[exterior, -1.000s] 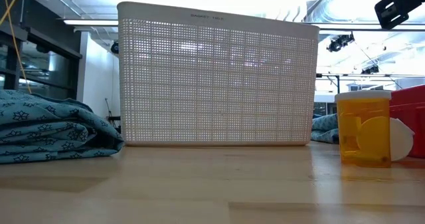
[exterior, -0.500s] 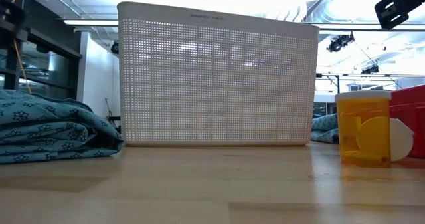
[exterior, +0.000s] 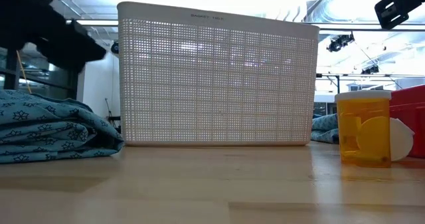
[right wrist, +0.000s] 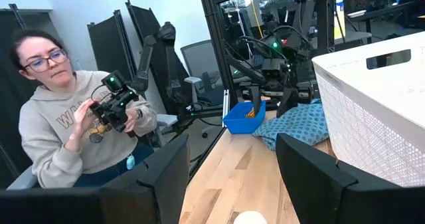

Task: Pick & place medical supplies in basket/bin
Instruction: Put the bottom orange pill bottle into the blue bin

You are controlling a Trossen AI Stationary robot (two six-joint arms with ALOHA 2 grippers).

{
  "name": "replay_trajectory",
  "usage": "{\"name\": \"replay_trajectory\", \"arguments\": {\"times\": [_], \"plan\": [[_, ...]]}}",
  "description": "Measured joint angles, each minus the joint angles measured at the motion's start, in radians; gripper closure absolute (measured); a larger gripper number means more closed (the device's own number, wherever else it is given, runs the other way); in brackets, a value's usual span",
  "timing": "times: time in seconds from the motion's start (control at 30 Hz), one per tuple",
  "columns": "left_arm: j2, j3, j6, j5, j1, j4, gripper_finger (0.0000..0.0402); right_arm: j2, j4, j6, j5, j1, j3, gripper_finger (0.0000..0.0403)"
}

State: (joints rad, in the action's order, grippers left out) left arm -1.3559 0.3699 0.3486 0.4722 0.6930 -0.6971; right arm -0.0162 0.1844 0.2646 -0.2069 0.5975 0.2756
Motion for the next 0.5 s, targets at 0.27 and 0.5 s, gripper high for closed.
{"name": "replay_trajectory", "arguments": {"times": [0.27, 0.5], "plan": [[-0.083, 0.015, -0.113, -0.052, -0.059, -0.102, 0.0149, 0.0, 0.0, 0.0, 0.0, 0.0, 0.0, 0.0192], [-0.148, 0.016, -0.12, 0.001, -0.071, -0.203, 0.0149, 0.0, 0.0, 0.0, 0.0, 0.0, 0.0, 0.0192]]}}
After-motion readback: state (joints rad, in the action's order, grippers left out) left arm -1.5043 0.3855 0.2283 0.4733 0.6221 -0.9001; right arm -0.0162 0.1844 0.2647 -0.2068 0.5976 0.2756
